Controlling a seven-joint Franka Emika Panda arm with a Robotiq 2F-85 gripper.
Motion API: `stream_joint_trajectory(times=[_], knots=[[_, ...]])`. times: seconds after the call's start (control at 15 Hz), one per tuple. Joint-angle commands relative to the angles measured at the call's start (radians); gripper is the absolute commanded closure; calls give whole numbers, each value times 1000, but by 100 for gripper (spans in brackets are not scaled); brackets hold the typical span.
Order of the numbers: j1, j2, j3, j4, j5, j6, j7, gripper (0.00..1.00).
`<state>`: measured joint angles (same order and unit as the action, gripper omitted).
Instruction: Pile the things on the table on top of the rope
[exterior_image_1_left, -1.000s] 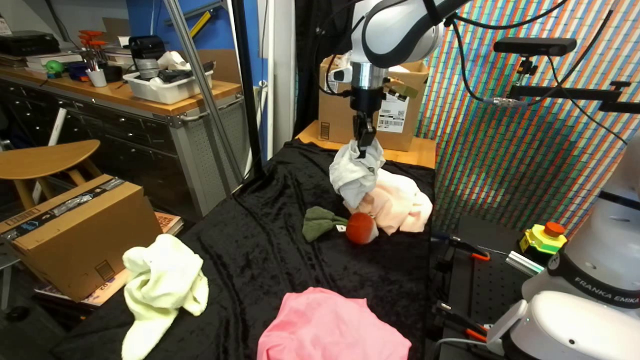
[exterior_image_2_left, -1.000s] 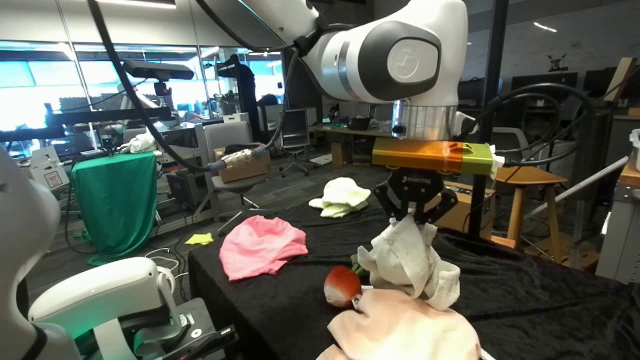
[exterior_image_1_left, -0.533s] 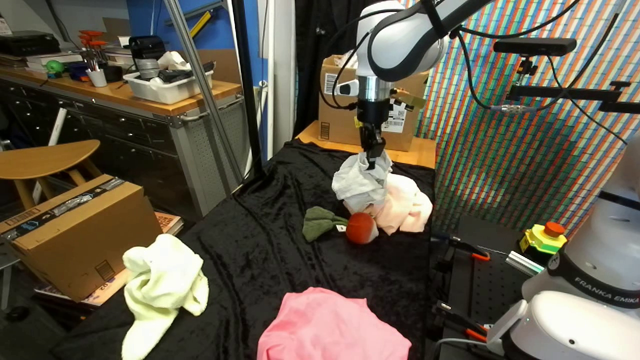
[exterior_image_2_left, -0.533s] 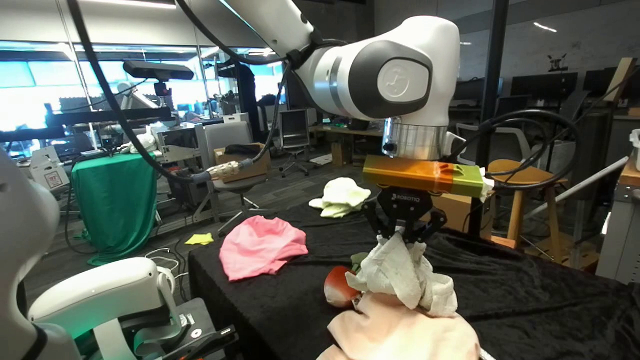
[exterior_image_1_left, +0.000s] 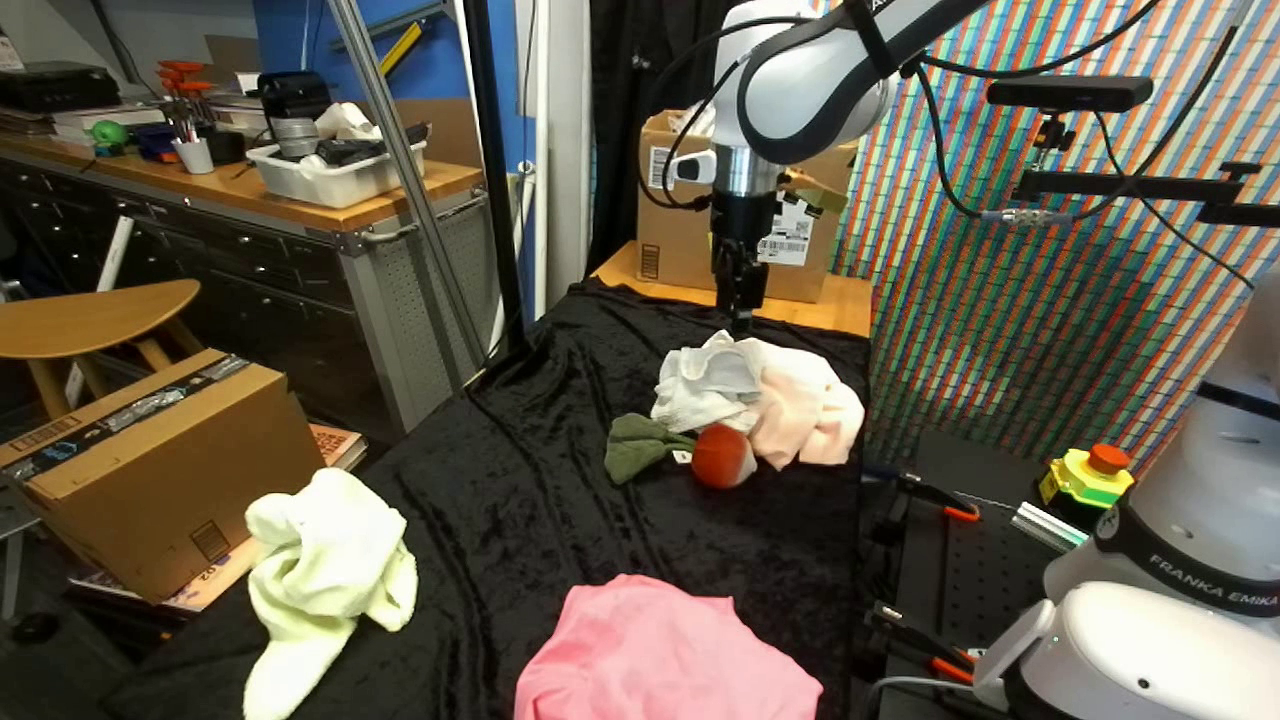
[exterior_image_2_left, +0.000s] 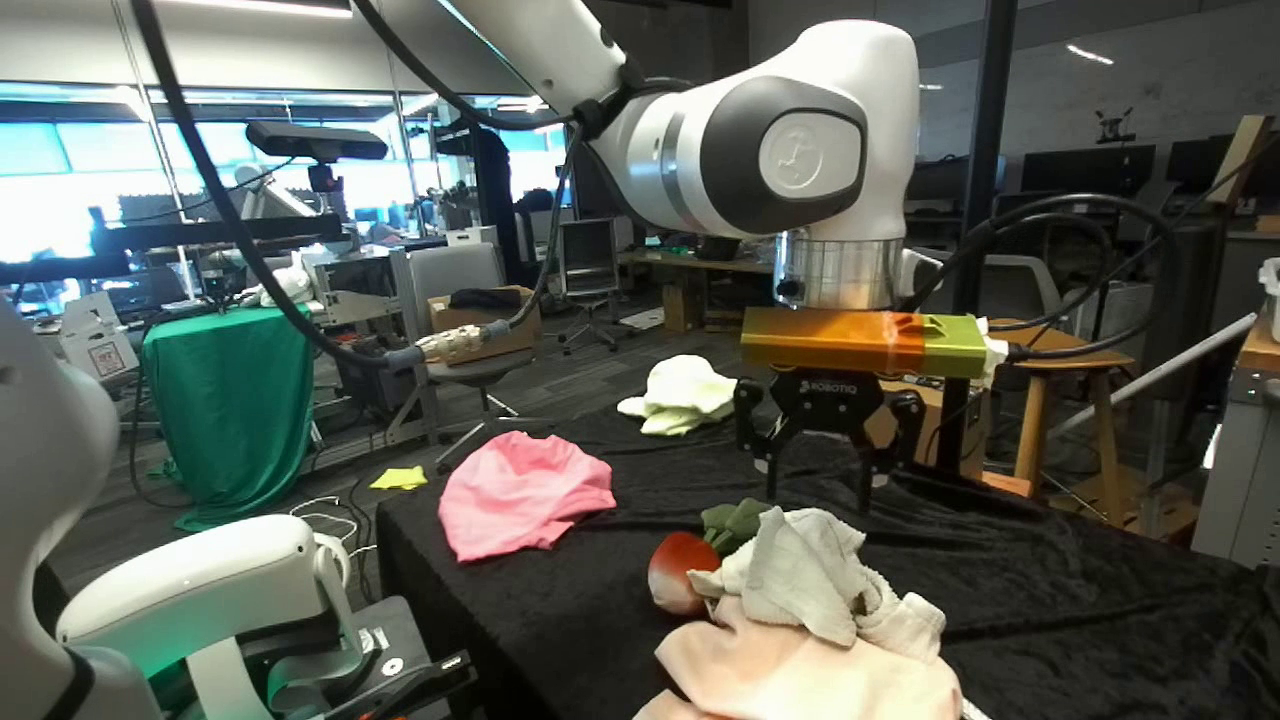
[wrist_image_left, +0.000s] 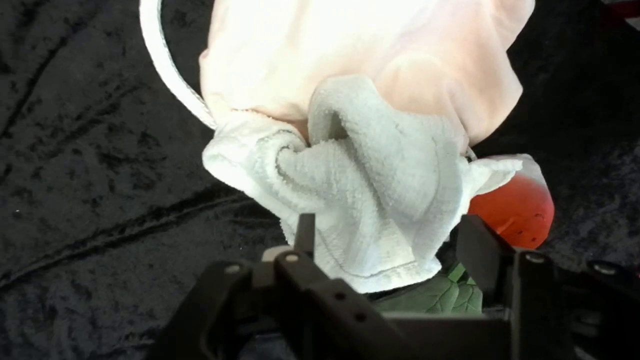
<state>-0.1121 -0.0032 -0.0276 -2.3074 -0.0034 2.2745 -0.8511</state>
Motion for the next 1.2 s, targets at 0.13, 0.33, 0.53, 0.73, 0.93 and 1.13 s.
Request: stream_joint_trajectory(times=[0.13, 0.33, 0.53, 0.73, 0.93, 1.13], knots=[[34, -7, -1, 64, -94, -31, 5, 0], [73, 2, 26, 110, -152, -87, 36, 0], [133, 27, 76, 169, -178, -141, 100, 0], [193, 73, 130, 250, -175, -200, 180, 0], [240, 126, 174, 337, -166, -260, 251, 0], [276, 185, 205, 412, -167, -286, 306, 0]])
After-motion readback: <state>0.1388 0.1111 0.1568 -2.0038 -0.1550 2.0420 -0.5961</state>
